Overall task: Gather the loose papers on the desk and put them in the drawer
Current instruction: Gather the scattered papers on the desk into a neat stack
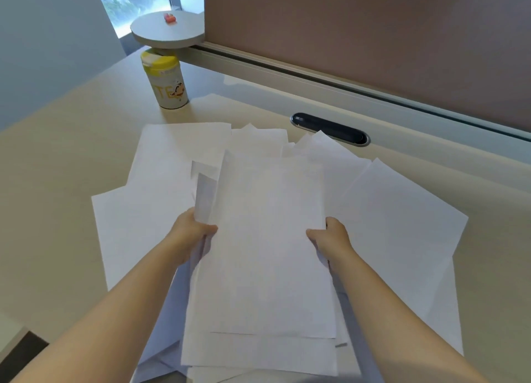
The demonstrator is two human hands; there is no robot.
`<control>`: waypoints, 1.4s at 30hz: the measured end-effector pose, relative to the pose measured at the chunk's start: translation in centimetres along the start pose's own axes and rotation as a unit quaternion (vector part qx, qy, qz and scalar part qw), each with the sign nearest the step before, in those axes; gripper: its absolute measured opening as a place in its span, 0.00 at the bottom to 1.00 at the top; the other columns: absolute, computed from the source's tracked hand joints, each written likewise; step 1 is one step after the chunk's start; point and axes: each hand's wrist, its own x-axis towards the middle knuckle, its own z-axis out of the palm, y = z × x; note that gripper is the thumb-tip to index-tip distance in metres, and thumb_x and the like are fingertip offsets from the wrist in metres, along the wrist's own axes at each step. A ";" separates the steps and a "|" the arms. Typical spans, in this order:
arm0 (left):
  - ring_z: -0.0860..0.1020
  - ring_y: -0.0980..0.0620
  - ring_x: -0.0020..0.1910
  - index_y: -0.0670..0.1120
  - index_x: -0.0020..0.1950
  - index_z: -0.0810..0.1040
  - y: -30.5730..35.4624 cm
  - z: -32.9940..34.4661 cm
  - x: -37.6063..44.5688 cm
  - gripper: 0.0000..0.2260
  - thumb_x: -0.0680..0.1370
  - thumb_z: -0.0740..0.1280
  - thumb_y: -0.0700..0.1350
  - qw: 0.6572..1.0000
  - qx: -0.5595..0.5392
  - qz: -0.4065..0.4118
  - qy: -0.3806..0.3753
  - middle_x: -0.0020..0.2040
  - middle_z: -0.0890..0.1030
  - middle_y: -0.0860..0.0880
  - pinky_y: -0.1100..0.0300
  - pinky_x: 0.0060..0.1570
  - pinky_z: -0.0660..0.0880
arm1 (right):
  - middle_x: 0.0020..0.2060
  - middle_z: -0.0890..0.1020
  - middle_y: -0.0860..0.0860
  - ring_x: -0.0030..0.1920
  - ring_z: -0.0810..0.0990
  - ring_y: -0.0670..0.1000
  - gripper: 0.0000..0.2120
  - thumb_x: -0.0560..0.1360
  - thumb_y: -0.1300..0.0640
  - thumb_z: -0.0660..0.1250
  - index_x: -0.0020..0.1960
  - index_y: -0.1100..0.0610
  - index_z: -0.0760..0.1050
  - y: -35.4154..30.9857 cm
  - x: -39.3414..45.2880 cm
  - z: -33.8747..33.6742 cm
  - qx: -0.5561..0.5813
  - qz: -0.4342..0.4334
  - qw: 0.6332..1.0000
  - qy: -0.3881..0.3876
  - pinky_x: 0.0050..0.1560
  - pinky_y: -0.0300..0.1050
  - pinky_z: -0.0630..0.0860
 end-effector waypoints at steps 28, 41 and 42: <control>0.70 0.45 0.41 0.45 0.35 0.71 4.2 10.0 2.8 0.09 0.75 0.64 0.41 0.988 0.110 0.108 0.009 0.32 0.71 0.48 0.57 0.41 0.65 | 0.76 0.40 0.58 0.76 0.38 0.58 0.31 0.78 0.43 0.45 0.76 0.55 0.42 6.5 0.5 -11.5 -0.334 0.080 0.923 0.171 0.74 0.56 0.38; 0.73 0.43 0.49 0.42 0.57 0.67 5.2 10.0 4.3 0.15 0.73 0.66 0.36 0.998 0.023 0.059 -0.011 0.48 0.74 0.43 0.51 0.49 0.72 | 0.75 0.58 0.48 0.75 0.57 0.52 0.31 0.74 0.50 0.59 0.74 0.51 0.53 2.9 3.5 -9.4 0.090 -0.048 0.992 0.078 0.74 0.55 0.58; 0.73 0.41 0.53 0.42 0.65 0.62 5.3 10.5 4.1 0.23 0.73 0.67 0.36 0.999 0.015 0.048 -0.007 0.55 0.72 0.42 0.49 0.54 0.72 | 0.75 0.59 0.48 0.74 0.59 0.52 0.32 0.74 0.50 0.60 0.74 0.51 0.53 2.6 3.5 -9.2 0.090 -0.047 0.992 0.071 0.73 0.55 0.60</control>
